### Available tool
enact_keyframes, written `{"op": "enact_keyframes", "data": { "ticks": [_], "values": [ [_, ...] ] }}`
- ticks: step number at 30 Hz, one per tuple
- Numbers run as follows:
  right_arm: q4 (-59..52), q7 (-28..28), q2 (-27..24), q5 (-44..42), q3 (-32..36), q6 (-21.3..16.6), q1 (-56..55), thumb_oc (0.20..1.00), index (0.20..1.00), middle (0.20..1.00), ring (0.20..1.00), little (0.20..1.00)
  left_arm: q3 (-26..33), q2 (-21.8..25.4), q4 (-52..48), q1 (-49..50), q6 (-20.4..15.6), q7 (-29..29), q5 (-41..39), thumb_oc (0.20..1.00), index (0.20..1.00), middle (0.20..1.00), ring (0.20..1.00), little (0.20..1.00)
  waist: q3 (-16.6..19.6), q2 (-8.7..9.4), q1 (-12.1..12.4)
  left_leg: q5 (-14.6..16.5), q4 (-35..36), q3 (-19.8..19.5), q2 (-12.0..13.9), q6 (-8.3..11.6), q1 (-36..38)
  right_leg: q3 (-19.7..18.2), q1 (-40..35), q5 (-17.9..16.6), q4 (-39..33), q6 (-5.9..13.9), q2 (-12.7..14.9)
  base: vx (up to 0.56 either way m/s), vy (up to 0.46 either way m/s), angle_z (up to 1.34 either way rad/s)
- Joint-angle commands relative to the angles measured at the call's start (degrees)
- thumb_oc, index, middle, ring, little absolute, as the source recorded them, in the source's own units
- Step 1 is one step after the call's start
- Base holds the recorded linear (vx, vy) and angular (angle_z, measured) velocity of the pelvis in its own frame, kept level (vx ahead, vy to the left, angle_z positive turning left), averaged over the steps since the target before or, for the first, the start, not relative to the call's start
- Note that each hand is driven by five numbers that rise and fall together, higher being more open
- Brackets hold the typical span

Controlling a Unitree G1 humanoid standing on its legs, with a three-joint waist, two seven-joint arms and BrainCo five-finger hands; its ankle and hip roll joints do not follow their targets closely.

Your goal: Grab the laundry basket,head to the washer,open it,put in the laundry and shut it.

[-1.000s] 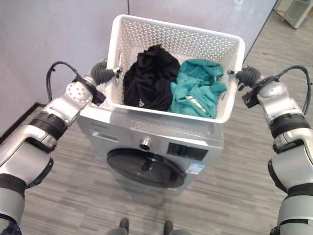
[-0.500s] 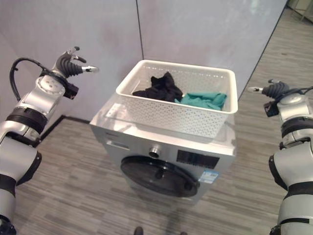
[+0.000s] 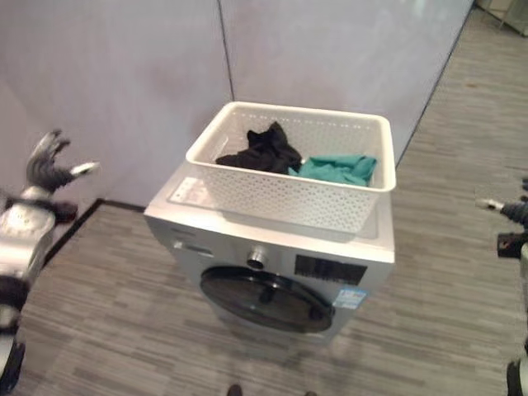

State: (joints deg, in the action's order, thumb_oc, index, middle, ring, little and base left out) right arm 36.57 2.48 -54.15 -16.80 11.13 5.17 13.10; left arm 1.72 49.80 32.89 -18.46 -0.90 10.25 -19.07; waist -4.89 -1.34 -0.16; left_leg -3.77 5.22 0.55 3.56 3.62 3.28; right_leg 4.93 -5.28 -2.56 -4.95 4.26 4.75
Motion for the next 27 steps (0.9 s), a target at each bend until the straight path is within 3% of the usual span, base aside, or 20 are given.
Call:
{"op": "enact_keyframes", "data": {
  "ticks": [1, 3, 4, 7, 10, 11, 12, 16, 21, 27],
  "values": [
    [-1.38, 2.38, -0.39, 4.27, 1.01, -3.27, -1.61, 1.000, 1.000, 1.000, 1.000, 1.000, 4.51, 0.13, 1.37, 0.68, -2.40, 1.65, 2.32, 1.000, 1.000, 1.000, 1.000, 1.000, 2.47, 0.89, 1.21, 4.44, -1.54, 0.67, 1.29, 0.02, 0.96, 1.17, 0.69, 2.90, 2.57, 4.20, 4.64, 0.01, -0.002, -0.13],
    [-3.18, 2.60, 2.35, 5.38, 2.52, -3.58, -4.82, 1.000, 1.000, 1.000, 1.000, 1.000, 6.70, -1.72, 1.46, 4.17, -2.54, 1.76, 2.47, 1.000, 1.000, 1.000, 1.000, 1.000, 2.24, 0.91, 1.08, 4.28, -1.59, 0.81, 1.26, -0.05, 0.72, 1.02, 0.96, 2.66, 2.54, 4.12, 4.72, 0.00, -0.008, -0.07],
    [-8.32, 2.59, 10.54, 8.74, 5.15, -3.97, -13.40, 1.000, 1.000, 1.000, 1.000, 1.000, 11.03, -8.28, 2.28, 13.27, -2.64, 1.52, 2.06, 1.000, 1.000, 1.000, 1.000, 1.000, 1.88, 0.92, 0.69, 4.58, -1.42, 1.21, 1.20, -0.22, 0.81, 0.68, 1.10, 2.69, 2.18, 4.02, 4.79, 0.01, -0.016, -0.03],
    [-9.58, 2.35, 15.40, 10.52, 4.61, -3.79, -16.71, 1.000, 1.000, 1.000, 1.000, 1.000, 12.01, -11.93, 3.65, 16.86, -2.60, 1.30, 1.96, 1.000, 1.000, 1.000, 1.000, 1.000, 1.84, 0.98, 0.41, 4.52, -1.35, 1.47, 1.23, -0.28, 0.70, 0.49, 1.38, 2.58, 2.04, 3.93, 4.81, 0.01, -0.007, -0.12],
    [-4.41, 1.30, 22.49, 9.76, 0.82, -4.50, -19.33, 1.000, 1.000, 1.000, 1.000, 1.000, 9.95, -19.11, 8.56, 20.70, -2.53, 0.17, 0.89, 1.000, 1.000, 1.000, 1.000, 1.000, 1.41, 1.11, 0.02, 4.89, -1.11, 1.74, 1.19, -0.33, 0.88, 0.31, 1.25, 2.68, 1.61, 3.88, 4.82, 0.00, -0.006, -0.08],
    [1.23, 0.44, 26.84, 8.93, -3.58, -4.67, -19.40, 1.000, 1.000, 1.000, 1.000, 1.000, 7.53, -24.55, 16.58, 20.75, -2.36, -0.68, -1.04, 1.000, 1.000, 1.000, 1.000, 1.000, 1.17, 1.21, 0.00, 4.72, -1.13, 1.80, 1.14, -0.37, 0.69, 0.07, 1.43, 2.51, 1.42, 3.76, 4.80, 0.00, 0.000, 0.00],
    [1.41, 0.45, 26.80, 8.88, -3.65, -4.79, -19.29, 1.000, 1.000, 1.000, 1.000, 1.000, 7.48, -24.52, 16.86, 20.61, -2.55, -0.73, -1.12, 1.000, 1.000, 1.000, 1.000, 1.000, 1.17, 1.20, -0.02, 4.74, -1.13, 1.80, 1.15, -0.37, 0.70, 0.07, 1.42, 2.53, 1.42, 3.77, 4.79, 0.00, 0.000, 0.00],
    [14.71, -0.81, 34.08, 8.77, -14.67, -4.85, -16.90, 1.000, 1.000, 1.000, 1.000, 1.000, -0.24, -34.19, 35.17, 17.42, -1.91, -2.18, 0.59, 1.000, 1.000, 1.000, 1.000, 1.000, 1.16, 1.37, -0.28, 4.32, -0.88, 1.97, 1.09, -0.38, 0.38, -0.24, 1.86, 2.25, 1.09, 3.51, 4.65, 0.00, -0.001, -0.01],
    [29.50, -0.94, 39.23, 8.97, -22.26, -4.72, -12.41, 1.000, 1.000, 1.000, 1.000, 1.000, -5.70, -38.30, 42.52, 15.41, -1.29, -2.85, 4.59, 1.000, 1.000, 1.000, 1.000, 1.000, 1.67, 1.47, 0.19, 4.09, -0.39, 1.72, 1.17, -0.33, 0.52, 0.11, 1.49, 2.27, 0.39, 3.35, 4.48, 0.00, -0.001, 0.01],
    [30.28, -1.59, 41.09, 11.82, -27.47, -4.30, -12.03, 1.000, 1.000, 1.000, 1.000, 1.000, -10.10, -38.93, 42.82, 15.31, -1.34, -2.89, 9.39, 1.000, 1.000, 1.000, 1.000, 1.000, 1.89, 1.54, 0.78, 3.87, -0.22, 0.98, 1.25, -0.20, 0.42, 0.88, 0.95, 2.25, -0.02, 3.22, 4.42, 0.01, -0.005, 0.02]
  ]
}}
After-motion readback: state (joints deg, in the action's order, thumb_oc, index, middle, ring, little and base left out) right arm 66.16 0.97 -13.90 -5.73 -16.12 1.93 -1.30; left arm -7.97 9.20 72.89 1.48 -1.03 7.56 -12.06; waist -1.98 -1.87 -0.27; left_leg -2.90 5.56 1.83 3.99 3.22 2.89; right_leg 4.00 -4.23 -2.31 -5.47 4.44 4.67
